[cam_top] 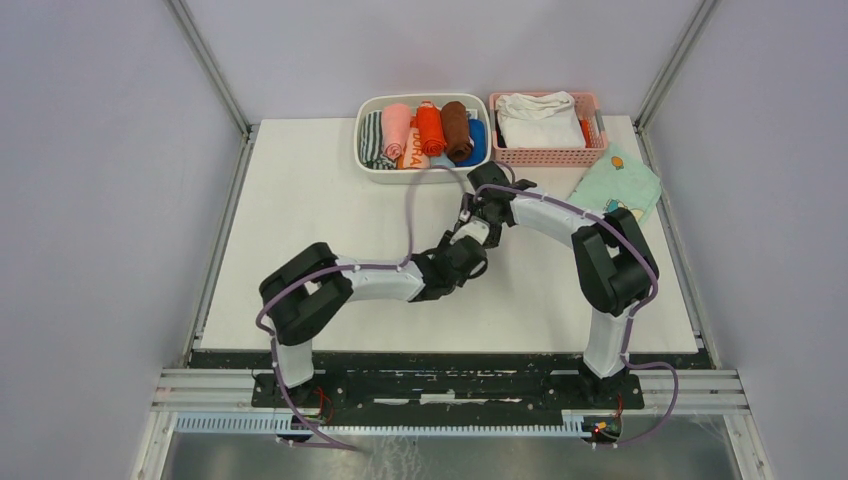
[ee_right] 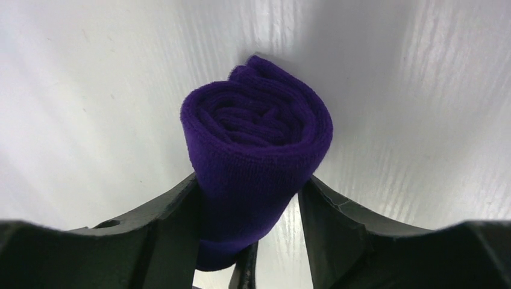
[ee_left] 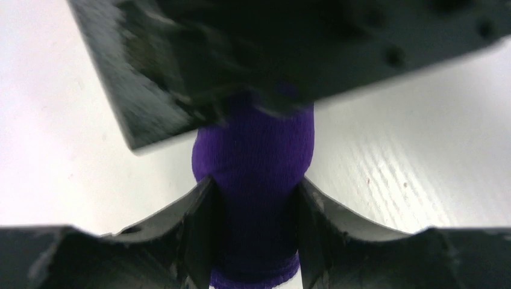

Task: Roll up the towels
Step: Roll the towel at the center of the board, then pick up the towel at the center of the board.

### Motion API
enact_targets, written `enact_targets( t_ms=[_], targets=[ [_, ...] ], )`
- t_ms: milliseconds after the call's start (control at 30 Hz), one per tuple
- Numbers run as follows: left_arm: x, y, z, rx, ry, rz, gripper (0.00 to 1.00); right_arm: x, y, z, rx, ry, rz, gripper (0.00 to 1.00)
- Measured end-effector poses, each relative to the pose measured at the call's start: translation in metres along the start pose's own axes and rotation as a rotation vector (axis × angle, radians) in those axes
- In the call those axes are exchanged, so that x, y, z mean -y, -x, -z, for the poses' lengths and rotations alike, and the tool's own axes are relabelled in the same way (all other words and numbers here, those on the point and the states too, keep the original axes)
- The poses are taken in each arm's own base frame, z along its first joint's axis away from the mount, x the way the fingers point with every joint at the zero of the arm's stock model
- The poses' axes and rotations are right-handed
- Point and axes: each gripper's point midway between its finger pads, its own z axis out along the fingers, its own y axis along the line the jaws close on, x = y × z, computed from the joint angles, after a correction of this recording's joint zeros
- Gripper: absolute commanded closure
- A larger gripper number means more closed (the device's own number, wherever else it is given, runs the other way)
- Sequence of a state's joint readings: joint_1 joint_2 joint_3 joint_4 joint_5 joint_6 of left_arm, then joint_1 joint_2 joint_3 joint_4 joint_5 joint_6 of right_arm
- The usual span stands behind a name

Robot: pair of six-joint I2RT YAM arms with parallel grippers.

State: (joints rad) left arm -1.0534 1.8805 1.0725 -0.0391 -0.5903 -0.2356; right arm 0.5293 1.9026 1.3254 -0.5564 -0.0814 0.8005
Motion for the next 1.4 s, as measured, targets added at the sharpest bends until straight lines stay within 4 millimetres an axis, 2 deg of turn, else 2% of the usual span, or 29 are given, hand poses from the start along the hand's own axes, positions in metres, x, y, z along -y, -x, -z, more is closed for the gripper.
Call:
enact_targets(
  t_ms=[167,267,367,400,567,700,900,1000,1067,1133,1167,1267,1400],
  targets=[
    [-0.014,0.005,-0.009,-0.021,-0.117,0.195,0.47,-0.007,0.01,0.006,0.045,0.046,0.01,0.3],
    [-0.016,0.006,-0.013,-0.026,-0.158,0.265,0.47,-0.007,0.019,0.019,0.073,0.079,-0.003,0.28],
    [-0.017,0.008,-0.015,-0.03,-0.179,0.307,0.45,0.005,0.031,0.036,0.106,0.102,-0.033,0.25],
    [-0.018,0.008,-0.017,-0.033,-0.183,0.322,0.44,0.014,0.038,0.047,0.128,0.108,-0.054,0.25],
    [-0.018,0.011,-0.024,-0.042,-0.168,0.326,0.41,0.042,0.056,0.074,0.21,0.121,-0.101,0.22],
    [-0.02,0.012,-0.031,-0.053,-0.135,0.318,0.41,0.06,0.053,0.083,0.23,0.128,-0.12,0.21],
    [-0.024,0.016,-0.04,-0.06,-0.075,0.304,0.44,0.087,0.035,0.072,0.184,0.126,-0.17,0.21],
    [-0.024,0.018,-0.045,-0.063,-0.045,0.293,0.53,0.095,0.03,0.068,0.163,0.137,-0.193,0.21],
    [-0.024,0.019,-0.048,-0.063,-0.027,0.287,0.65,0.096,0.03,0.067,0.162,0.149,-0.2,0.21],
    [-0.025,0.021,-0.048,-0.063,-0.016,0.284,0.82,0.097,0.032,0.068,0.164,0.163,-0.205,0.21],
    [-0.026,0.022,-0.047,-0.062,-0.013,0.284,0.88,0.097,0.033,0.068,0.166,0.171,-0.207,0.21],
    [-0.031,0.022,-0.042,-0.069,-0.008,0.283,0.97,0.099,0.034,0.07,0.167,0.184,-0.211,0.21],
    [-0.053,0.012,-0.031,-0.136,0.022,0.277,0.97,0.105,0.031,0.073,0.171,0.189,-0.211,0.21]
  ],
)
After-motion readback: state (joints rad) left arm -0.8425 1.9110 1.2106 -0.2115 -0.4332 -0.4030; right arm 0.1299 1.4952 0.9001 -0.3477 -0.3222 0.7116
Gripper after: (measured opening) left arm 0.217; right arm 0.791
